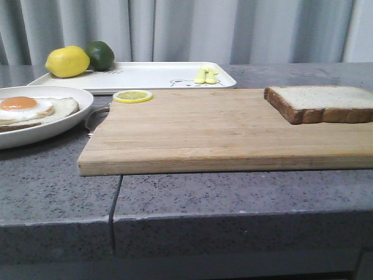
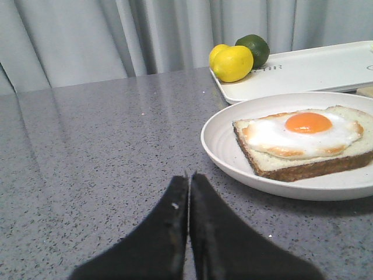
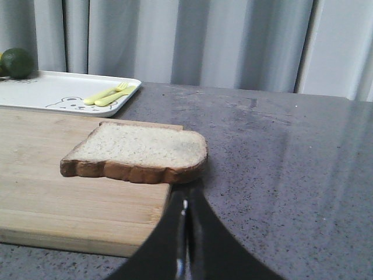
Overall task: Place bread and move sandwich to tray
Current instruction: 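Lower the right gripper over the bread slice on the cutting board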
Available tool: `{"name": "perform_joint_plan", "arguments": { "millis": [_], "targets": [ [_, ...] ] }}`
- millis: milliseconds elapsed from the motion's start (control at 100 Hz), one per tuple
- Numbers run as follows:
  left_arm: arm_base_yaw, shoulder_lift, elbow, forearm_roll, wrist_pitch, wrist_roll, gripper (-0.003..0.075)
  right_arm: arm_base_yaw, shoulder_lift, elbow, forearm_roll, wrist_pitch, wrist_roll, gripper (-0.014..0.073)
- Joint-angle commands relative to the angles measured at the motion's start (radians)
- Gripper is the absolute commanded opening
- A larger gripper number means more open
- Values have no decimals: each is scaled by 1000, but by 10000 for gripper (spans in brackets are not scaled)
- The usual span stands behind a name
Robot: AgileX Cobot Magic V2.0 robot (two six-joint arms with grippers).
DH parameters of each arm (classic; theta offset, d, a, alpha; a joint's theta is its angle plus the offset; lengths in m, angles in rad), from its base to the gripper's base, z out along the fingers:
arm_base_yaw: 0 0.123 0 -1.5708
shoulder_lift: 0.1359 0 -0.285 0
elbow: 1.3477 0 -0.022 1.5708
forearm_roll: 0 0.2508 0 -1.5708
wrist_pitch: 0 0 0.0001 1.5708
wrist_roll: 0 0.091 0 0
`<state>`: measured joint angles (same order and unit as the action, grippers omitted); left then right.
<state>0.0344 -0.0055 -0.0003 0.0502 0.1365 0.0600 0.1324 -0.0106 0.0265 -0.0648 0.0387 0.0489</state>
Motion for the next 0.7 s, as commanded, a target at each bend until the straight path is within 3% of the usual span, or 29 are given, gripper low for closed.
{"name": "perform_joint_plan", "arguments": {
  "millis": [0,540,690],
  "targets": [
    [-2,-31,15,-9,-81,-6,-20,-5,-16,3,0,-74,2,-69],
    [-2,-31,15,-9,-97,-6,-20,-5,-16,3,0,-74,2,-69],
    [-2,-31,9,-50,-156,-6,-20,-5,-16,2,0,-141,2,-69]
  ]
}}
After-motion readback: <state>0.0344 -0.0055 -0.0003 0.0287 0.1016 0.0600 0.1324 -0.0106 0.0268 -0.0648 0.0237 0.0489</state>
